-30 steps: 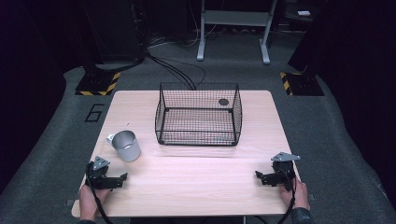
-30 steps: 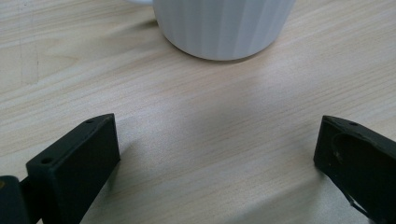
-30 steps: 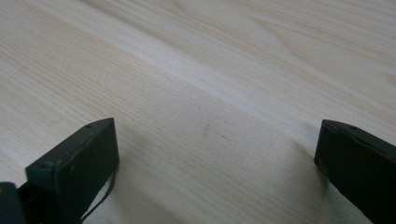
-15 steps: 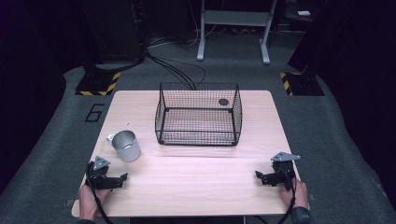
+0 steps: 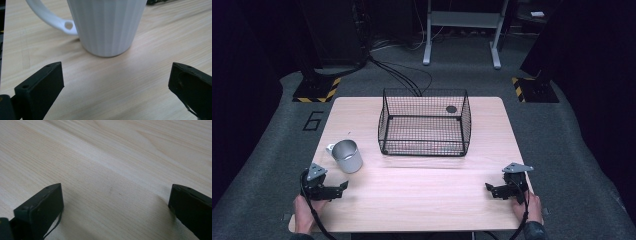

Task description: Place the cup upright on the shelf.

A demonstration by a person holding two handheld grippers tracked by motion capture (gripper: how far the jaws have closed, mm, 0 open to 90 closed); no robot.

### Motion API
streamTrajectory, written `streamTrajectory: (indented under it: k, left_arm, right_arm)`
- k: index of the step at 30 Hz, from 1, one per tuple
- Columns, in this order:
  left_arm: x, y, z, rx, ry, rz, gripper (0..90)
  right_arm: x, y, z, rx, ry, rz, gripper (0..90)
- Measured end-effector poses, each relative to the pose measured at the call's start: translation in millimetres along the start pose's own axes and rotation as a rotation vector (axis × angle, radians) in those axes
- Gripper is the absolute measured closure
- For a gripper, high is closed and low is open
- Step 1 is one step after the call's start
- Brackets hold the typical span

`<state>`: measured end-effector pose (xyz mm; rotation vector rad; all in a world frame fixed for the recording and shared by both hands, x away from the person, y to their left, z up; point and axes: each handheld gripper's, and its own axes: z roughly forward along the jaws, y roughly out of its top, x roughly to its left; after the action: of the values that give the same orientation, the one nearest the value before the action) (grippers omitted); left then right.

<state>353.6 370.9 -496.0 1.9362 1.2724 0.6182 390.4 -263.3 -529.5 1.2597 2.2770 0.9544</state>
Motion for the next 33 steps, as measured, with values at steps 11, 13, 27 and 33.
streamTrajectory:
  k: [11, 13, 27, 33]
  left_arm:
    - [2.8, 35.9, -15.3, -0.049, -0.006, 0.021, 0.0]
    - [2.9, 38.9, -15.8, -0.054, -0.008, 0.021, 0.0]
    - [11.6, 71.7, 1.4, -0.063, -0.019, 0.037, 0.0]
    - [15.0, 78.4, 10.0, -0.058, -0.02, 0.042, 0.0]
  right_arm:
    - [-0.1, 0.0, 0.0, 0.0, 0.001, -0.001, 0.0]
    - [-0.1, 0.0, 0.0, 0.0, 0.001, 0.0, 0.0]
    - [-0.2, 0.0, 0.1, 0.0, 0.002, -0.002, 0.0]
    - [-0.1, 0.1, 0.2, -0.001, 0.001, -0.001, 0.0]
